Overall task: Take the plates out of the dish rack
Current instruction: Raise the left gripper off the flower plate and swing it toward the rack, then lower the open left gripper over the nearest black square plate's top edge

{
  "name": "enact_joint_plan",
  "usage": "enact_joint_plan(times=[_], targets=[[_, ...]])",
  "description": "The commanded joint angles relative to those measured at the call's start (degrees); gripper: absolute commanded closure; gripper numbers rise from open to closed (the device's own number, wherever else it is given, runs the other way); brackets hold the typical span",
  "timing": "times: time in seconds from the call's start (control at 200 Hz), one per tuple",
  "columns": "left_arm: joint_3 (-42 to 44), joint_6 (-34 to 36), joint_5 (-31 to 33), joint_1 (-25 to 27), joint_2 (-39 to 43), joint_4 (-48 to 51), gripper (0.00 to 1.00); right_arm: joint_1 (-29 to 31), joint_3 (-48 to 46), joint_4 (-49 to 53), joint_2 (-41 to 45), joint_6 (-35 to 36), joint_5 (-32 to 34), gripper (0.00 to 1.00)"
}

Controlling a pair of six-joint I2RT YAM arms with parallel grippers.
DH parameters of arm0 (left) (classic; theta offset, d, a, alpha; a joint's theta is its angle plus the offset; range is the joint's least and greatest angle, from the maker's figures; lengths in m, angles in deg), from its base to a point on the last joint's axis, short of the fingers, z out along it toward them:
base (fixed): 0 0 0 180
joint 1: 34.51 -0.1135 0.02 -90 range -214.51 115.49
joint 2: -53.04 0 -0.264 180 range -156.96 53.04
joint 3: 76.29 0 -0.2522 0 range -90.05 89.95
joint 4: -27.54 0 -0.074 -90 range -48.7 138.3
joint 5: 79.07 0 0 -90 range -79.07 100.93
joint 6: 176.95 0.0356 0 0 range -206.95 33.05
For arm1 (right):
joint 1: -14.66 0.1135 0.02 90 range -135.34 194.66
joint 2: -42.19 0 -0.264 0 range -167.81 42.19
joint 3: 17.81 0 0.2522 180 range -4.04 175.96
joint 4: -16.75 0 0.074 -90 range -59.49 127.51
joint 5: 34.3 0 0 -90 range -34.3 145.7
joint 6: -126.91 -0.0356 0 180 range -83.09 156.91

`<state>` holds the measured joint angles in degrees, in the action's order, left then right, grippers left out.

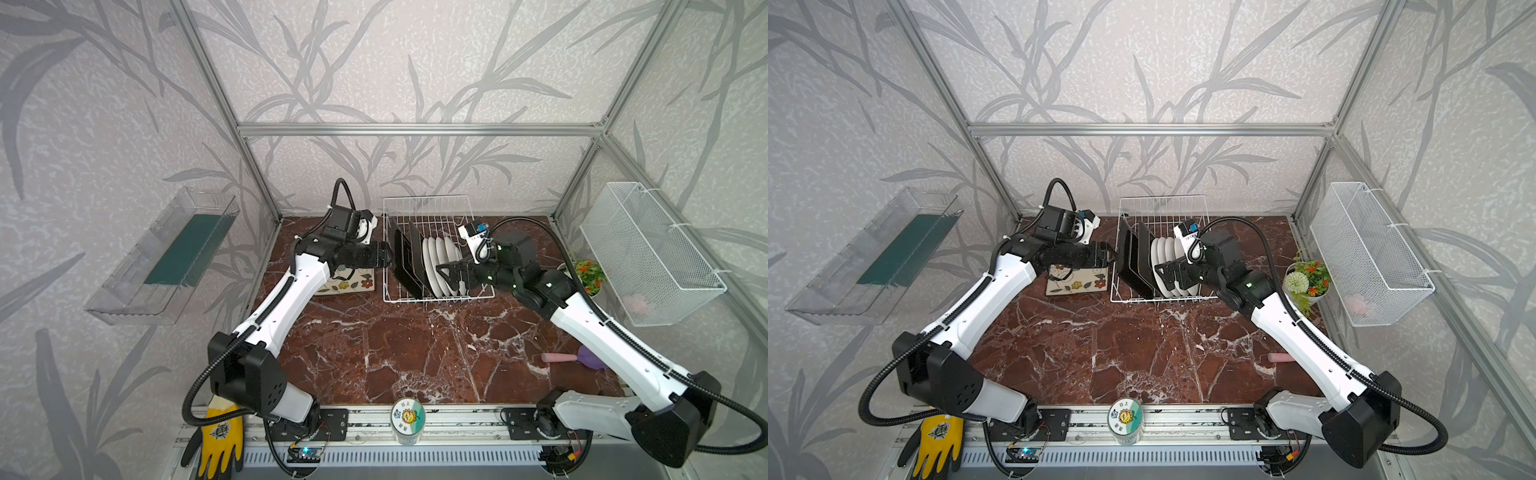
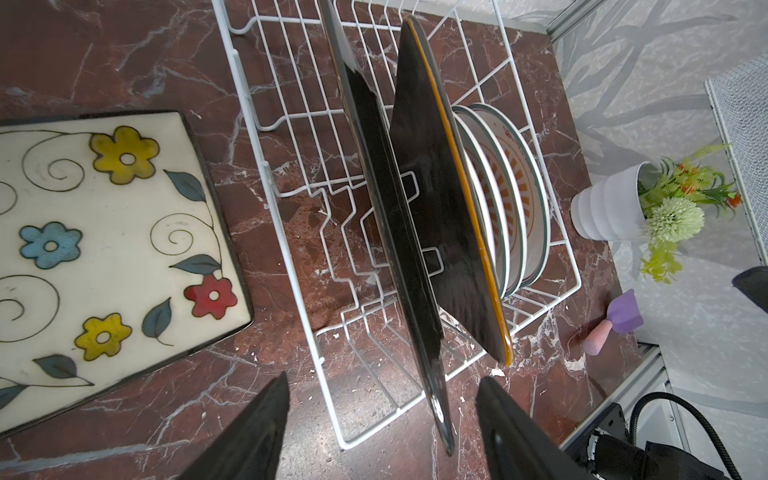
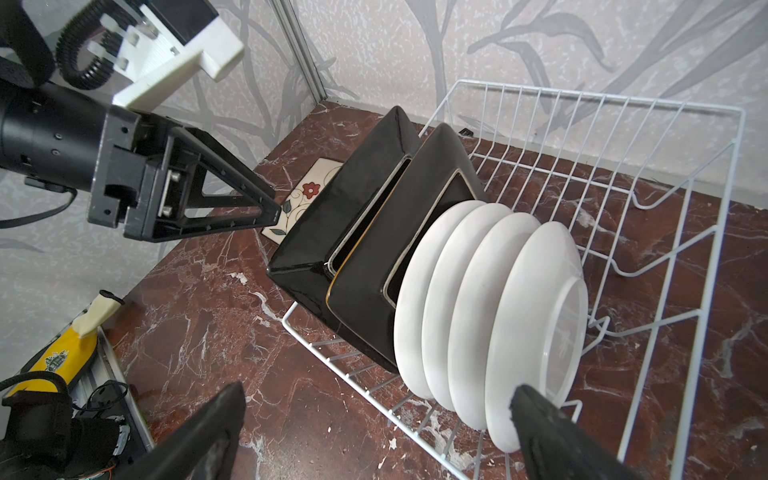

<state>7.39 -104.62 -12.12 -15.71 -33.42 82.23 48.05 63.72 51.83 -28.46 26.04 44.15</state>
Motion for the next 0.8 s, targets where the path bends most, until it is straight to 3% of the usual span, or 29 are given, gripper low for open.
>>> enact_joint_plan(times=[0.0,0.53,0.795], targets=[[-2.29,0.25,0.90,0.53,-2.00,-1.24,0.31,0.35,2.19,0.11,-0.60,-0.04,-0.01,0.01],[-6.98,-2.50,-0.94,1.49,-11.35,-5.41,0.48,0.36,1.58,-0.14,-0.37,0.43,-0.14,0.01],[-8.30,-3.90,-1.82,1.84,-14.40,-6.22,0.50,0.35,0.79,-0.83,0.03,0.98,0.08,0.01]])
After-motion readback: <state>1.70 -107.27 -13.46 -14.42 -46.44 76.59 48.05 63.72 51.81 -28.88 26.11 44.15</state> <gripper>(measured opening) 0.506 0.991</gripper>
